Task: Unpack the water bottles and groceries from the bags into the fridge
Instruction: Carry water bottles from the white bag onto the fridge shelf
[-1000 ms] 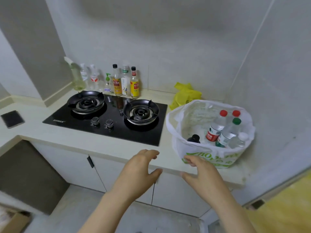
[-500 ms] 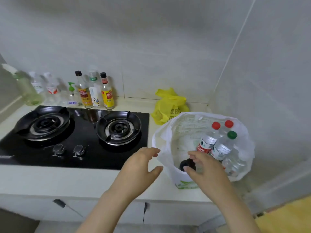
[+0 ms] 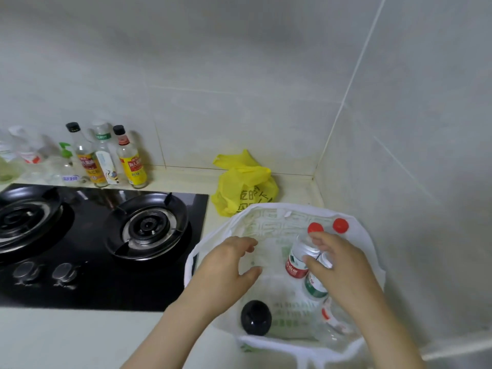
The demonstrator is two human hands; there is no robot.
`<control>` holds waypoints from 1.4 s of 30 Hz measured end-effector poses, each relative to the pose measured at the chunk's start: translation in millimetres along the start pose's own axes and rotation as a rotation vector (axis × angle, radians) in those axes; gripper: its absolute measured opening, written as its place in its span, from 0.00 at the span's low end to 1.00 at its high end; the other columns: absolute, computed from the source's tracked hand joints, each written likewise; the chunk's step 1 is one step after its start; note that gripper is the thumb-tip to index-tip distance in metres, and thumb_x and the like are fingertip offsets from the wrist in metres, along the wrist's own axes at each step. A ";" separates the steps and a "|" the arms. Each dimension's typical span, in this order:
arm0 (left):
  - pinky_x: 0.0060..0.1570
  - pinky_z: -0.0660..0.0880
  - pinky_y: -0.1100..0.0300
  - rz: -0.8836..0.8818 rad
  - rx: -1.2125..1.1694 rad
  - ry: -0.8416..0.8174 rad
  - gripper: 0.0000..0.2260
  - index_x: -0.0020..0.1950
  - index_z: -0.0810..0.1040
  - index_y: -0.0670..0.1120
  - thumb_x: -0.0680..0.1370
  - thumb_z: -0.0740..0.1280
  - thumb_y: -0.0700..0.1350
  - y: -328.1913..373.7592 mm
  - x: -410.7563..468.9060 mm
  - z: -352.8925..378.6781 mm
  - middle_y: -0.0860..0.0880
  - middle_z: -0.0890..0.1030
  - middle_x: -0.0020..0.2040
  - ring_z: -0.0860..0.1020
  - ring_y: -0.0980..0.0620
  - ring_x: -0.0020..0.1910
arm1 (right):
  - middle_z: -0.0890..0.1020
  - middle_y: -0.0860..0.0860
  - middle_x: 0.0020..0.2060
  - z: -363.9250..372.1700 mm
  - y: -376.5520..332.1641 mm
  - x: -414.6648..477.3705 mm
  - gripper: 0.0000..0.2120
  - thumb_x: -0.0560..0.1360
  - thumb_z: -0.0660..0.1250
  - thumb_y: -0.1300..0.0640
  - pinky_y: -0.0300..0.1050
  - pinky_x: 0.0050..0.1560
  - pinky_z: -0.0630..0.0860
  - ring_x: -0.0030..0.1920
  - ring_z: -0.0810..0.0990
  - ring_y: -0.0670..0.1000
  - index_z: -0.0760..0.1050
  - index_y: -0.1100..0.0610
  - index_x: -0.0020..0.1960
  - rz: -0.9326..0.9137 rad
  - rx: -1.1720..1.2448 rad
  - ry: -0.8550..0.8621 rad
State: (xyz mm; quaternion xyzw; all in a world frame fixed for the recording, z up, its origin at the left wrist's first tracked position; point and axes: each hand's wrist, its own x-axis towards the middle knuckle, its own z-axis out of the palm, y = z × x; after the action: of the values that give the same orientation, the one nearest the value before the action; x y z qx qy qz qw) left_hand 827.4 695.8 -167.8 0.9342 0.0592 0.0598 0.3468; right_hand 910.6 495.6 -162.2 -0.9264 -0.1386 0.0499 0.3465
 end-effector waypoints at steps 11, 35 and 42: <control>0.55 0.70 0.69 -0.060 -0.018 -0.057 0.22 0.67 0.70 0.54 0.74 0.69 0.51 13.8 63.3 59.4 0.58 0.75 0.58 0.74 0.62 0.54 | 0.78 0.46 0.63 -19.2 52.0 50.8 0.23 0.72 0.72 0.56 0.40 0.62 0.70 0.61 0.77 0.47 0.74 0.51 0.66 0.037 -0.103 -0.017; 0.52 0.67 0.65 -0.085 -0.006 -0.353 0.31 0.67 0.69 0.53 0.67 0.76 0.50 16.4 148.5 133.4 0.53 0.72 0.62 0.74 0.52 0.60 | 0.79 0.41 0.44 -8.9 81.6 61.2 0.13 0.70 0.72 0.55 0.24 0.40 0.64 0.44 0.76 0.41 0.75 0.46 0.52 0.166 -0.106 -0.167; 0.46 0.67 0.67 -0.116 -0.084 -0.265 0.25 0.60 0.73 0.53 0.65 0.76 0.48 3.0 137.2 132.7 0.54 0.76 0.55 0.75 0.53 0.54 | 0.79 0.44 0.36 -10.4 78.3 63.9 0.09 0.69 0.73 0.57 0.31 0.37 0.69 0.38 0.77 0.41 0.74 0.48 0.40 0.146 -0.095 -0.175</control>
State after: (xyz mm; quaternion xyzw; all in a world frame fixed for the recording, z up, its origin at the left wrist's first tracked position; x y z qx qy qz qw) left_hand 983.1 629.4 -255.9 0.9135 0.0642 -0.0817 0.3934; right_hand 991.1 451.2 -205.5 -0.9415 -0.1025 0.1491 0.2843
